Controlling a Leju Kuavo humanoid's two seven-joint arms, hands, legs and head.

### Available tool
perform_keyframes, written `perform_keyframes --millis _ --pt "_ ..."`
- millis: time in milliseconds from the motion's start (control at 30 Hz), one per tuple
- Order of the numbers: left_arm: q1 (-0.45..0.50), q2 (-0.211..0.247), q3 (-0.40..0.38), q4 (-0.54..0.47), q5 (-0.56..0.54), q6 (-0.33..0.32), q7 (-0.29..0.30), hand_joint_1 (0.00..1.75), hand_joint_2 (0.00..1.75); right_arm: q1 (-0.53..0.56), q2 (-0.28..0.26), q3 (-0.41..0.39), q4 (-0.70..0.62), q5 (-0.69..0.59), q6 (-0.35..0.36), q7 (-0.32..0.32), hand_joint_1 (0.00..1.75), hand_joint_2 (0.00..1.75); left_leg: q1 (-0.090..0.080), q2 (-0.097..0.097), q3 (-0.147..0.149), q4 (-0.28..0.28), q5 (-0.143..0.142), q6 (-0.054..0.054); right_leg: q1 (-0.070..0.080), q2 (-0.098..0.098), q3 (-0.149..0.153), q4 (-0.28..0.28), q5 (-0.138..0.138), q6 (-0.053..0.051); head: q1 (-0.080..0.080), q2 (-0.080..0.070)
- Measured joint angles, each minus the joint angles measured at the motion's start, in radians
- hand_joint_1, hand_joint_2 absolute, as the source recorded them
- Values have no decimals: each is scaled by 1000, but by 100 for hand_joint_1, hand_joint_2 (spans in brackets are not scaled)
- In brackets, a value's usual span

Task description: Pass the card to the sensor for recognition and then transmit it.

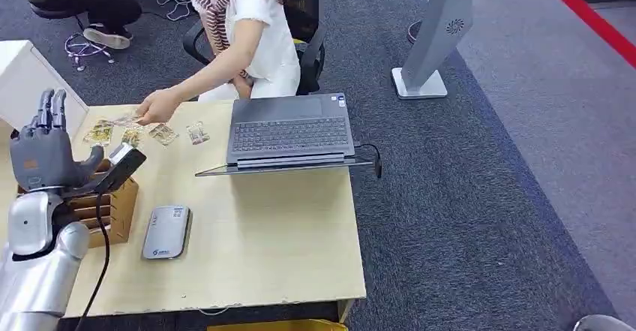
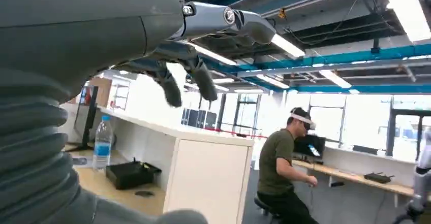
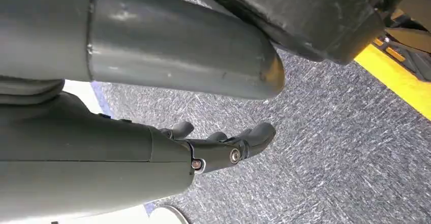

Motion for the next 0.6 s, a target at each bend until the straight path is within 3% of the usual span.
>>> perform_keyframes --millis 300,467,600 --pt "92 0 2 -146 33 15 -30 0 175 2 0 -3 1 -15 -2 6 0 0 0 0 0 0 0 0 0 0 0 0 0 0 0 0" --pt "251 0 5 -328 50 24 -56 0 175 8 0 -14 2 -32 -13 8 0 0 0 1 0 0 -1 1 0 1 -1 0 -1 1 0 0" --pt "354 1 11 -416 37 13 -56 0 175 10 0 -20 3 -35 -16 9 0 0 0 0 -2 0 -2 1 0 0 -1 0 -2 2 0 0"
